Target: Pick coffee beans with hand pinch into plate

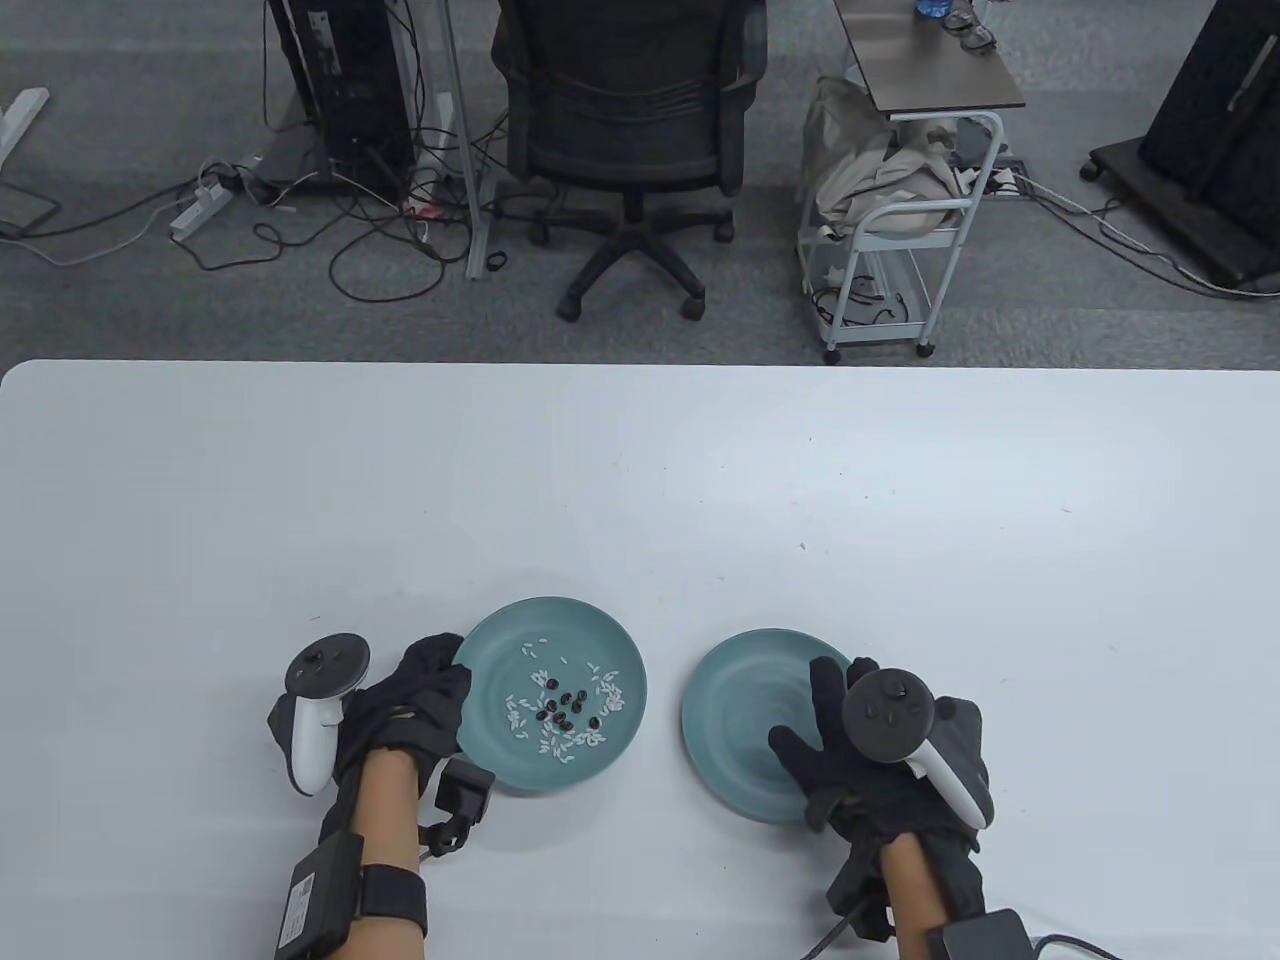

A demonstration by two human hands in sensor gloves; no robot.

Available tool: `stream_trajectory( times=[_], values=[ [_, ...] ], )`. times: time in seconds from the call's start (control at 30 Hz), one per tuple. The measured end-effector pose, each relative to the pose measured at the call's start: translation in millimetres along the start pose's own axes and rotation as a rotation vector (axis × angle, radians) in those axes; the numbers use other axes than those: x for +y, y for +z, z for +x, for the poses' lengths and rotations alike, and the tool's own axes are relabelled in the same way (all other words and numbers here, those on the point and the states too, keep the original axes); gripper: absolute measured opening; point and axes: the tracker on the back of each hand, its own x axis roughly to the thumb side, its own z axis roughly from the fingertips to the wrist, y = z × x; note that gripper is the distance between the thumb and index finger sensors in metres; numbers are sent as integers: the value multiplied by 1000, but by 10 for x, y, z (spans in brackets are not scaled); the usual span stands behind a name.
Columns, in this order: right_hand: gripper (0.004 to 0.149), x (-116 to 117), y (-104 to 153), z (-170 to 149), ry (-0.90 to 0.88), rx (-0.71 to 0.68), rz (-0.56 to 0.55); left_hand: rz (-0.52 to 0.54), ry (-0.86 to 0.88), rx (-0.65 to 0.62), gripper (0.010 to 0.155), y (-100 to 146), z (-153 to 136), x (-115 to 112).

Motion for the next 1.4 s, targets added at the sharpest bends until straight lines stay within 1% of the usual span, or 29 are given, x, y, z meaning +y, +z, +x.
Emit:
stream_trajectory(
  times=[0.2,0.3,0.4,0.53,0.67,0.7,0.8,0.87,0.93,1.0,1.1,1.17,1.27,1.37,1.4],
  values=[
    [82,-15,-8,6,0,-5,12,-6,10,-77,54,116,91,-12],
    [81,-31,-6,9,-9,-13,11,-27,104,-91,53,213,74,-37],
    [79,-27,-3,14,-11,-24,49,15,122,-89,53,351,71,-51],
    [77,-27,-3,27,-4,-33,57,22,168,-92,53,482,78,-135],
    [74,-63,13,66,-13,-76,-5,44,232,-104,55,523,49,-230],
    [73,-78,27,82,-28,-109,-57,60,255,-104,55,513,27,-259],
    [70,-103,59,130,-70,-190,-158,17,288,-73,55,462,-67,-323],
    [68,-114,88,159,-70,-218,-200,-6,298,-47,53,434,-119,-348],
    [65,-128,121,189,-58,-238,-235,-37,310,-49,52,417,-122,-357],
    [59,-151,155,235,-29,-271,-264,-41,290,-55,51,394,-120,-364],
    [53,-187,234,356,17,-310,-278,-96,295,-70,51,365,-101,-375],
    [53,-223,311,501,80,-319,-277,-119,286,-111,51,357,-68,-390],
    [52,-301,433,845,202,-333,-267,-143,329,-122,51,329,-66,-392],
    [52,-354,511,1254,343,-274,-220,-131,335,-125,51,309,-76,-371],
    [51,-348,509,1364,354,-265,-192,-122,330,-128,51,313,-71,-365]
  ],
)
